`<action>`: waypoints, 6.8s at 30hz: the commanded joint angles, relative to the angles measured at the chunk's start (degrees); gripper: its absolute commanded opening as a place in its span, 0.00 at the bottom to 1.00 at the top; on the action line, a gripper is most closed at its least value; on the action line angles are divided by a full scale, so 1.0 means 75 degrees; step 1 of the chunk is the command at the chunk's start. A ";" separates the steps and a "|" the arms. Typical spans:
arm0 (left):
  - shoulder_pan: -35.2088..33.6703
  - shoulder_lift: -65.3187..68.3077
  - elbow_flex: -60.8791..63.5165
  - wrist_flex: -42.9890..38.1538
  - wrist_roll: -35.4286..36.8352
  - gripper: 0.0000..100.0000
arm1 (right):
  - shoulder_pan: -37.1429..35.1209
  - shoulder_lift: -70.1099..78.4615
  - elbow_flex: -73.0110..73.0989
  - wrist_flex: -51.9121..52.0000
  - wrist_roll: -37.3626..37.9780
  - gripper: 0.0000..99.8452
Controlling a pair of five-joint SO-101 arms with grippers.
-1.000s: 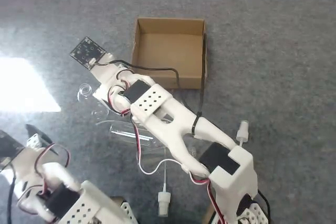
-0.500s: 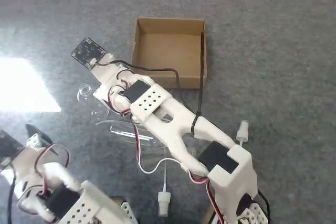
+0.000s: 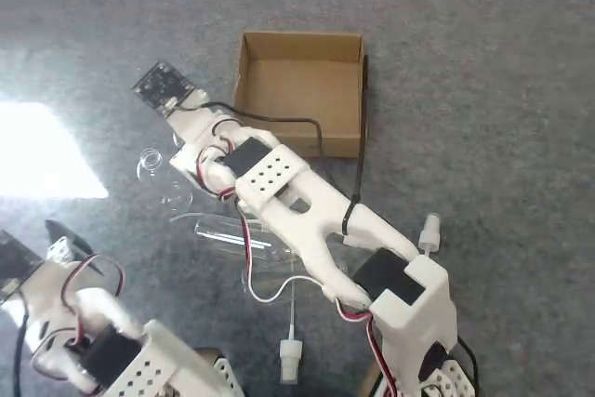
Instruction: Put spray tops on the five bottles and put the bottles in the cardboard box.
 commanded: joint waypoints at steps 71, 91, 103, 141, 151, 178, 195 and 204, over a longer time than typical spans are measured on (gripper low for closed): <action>0.1887 -0.0105 -0.3499 0.1582 -0.1032 0.20 | 0.1389 -0.9055 0.1102 0.7719 0.0375 0.14; 0.5603 0.3235 -0.5574 0.2884 -0.3012 0.20 | 0.4683 -1.2384 0.5439 0.6054 0.0340 0.14; 0.8908 0.7010 -0.7379 0.2520 -0.3024 0.20 | 0.7414 -1.2876 0.5392 0.6031 0.0375 0.14; 1.3492 1.4734 -0.9770 0.0399 -0.4724 0.28 | 1.0297 -1.3802 0.5392 0.5656 0.0387 0.14; 1.3925 1.5941 -1.0403 0.0387 -0.4736 0.28 | 1.0590 -1.3802 0.5392 0.5597 0.0387 0.14; 1.4394 1.7055 -1.1141 0.0539 -0.5615 0.14 | 1.0544 -1.3802 0.5392 0.5597 0.0387 0.14; 1.4453 1.7020 -1.1130 0.0551 -0.5603 0.03 | 1.0544 -1.3802 0.5392 0.5597 0.0387 0.13; 1.4125 1.6141 -1.1118 0.0774 -0.5275 0.03 | 1.0544 -1.3802 0.5392 0.5597 0.0387 0.13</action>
